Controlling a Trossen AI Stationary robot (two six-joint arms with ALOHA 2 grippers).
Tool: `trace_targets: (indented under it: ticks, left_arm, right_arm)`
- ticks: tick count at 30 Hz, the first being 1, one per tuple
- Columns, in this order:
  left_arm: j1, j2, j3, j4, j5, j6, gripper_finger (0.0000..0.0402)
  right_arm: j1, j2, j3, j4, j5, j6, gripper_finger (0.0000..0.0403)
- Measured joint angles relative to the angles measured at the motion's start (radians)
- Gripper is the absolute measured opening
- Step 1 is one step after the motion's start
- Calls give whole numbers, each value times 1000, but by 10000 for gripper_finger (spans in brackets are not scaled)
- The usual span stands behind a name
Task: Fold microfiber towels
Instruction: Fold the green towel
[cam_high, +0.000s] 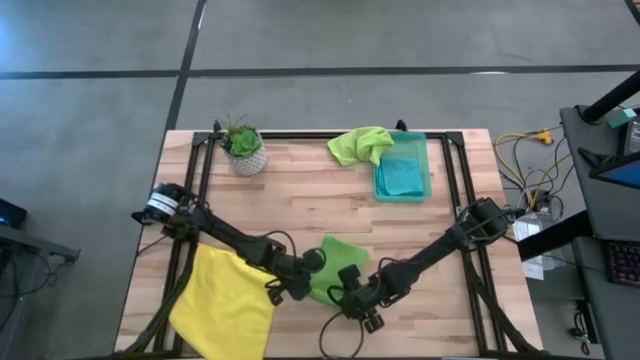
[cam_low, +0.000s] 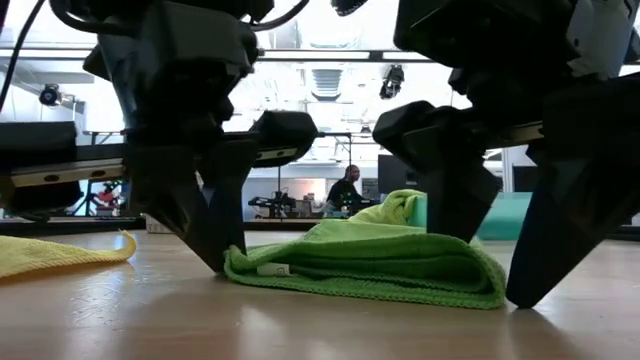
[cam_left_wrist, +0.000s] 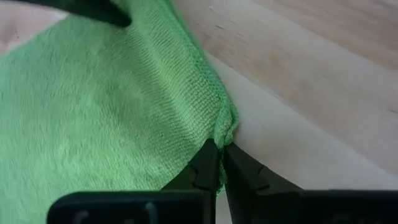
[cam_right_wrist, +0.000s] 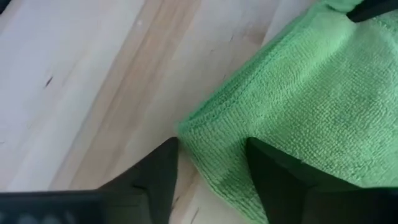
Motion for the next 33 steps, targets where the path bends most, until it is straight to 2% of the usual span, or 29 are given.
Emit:
trace_targets:
  ticks: [8,13,20,28,33]
  left_arm:
    - [27,-16,0,1,79,-75,0]
    - [34,-75,-6,-12,126,-124,0]
    - [49,-158,-11,-33,260,-241,0]
    - [52,-173,-24,-27,344,-354,0]
    - [81,-178,-35,-2,452,-354,0]
  right_arm:
    - [-2,0,11,-9,14,45,24]
    - [0,-1,41,-13,9,137,13]
    - [3,-33,67,-11,-28,260,10]
    - [20,-69,67,-7,-24,409,10]
    - [38,-72,58,14,-23,503,9]
